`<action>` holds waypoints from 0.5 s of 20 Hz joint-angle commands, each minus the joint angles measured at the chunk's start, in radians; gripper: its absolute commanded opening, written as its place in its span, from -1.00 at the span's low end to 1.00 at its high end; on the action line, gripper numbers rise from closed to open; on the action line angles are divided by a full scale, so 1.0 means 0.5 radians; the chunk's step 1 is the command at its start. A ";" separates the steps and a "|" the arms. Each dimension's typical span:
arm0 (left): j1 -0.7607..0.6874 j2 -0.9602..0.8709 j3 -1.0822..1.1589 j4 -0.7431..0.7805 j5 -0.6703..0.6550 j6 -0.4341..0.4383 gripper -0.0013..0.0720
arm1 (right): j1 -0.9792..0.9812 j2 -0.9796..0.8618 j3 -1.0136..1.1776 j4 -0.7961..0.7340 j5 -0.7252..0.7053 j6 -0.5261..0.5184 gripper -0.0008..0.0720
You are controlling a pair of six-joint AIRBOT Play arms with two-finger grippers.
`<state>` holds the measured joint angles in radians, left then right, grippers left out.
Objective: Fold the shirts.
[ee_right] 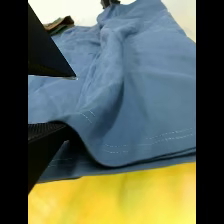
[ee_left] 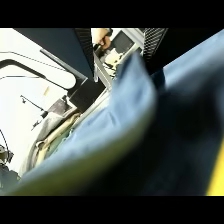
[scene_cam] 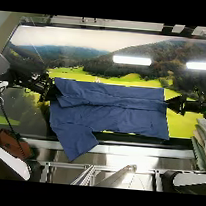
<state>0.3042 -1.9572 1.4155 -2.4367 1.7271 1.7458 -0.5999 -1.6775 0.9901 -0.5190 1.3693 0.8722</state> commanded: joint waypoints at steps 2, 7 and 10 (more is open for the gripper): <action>0.151 0.382 -0.163 0.240 0.021 0.014 -0.14 | -0.144 0.282 0.000 -0.354 0.019 0.198 -0.06; 0.396 1.106 -0.864 0.617 -0.088 -0.055 -0.12 | -0.349 0.740 -0.003 -0.638 -0.153 0.568 -0.06; 0.376 1.460 -1.348 0.591 -0.298 -0.089 -0.12 | -0.280 0.910 -0.003 -0.600 -0.163 0.575 -0.06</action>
<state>0.4782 -1.3945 0.9463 -2.1803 1.6627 1.7187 -0.7471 -1.3128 0.9890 -0.7944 1.3098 1.1118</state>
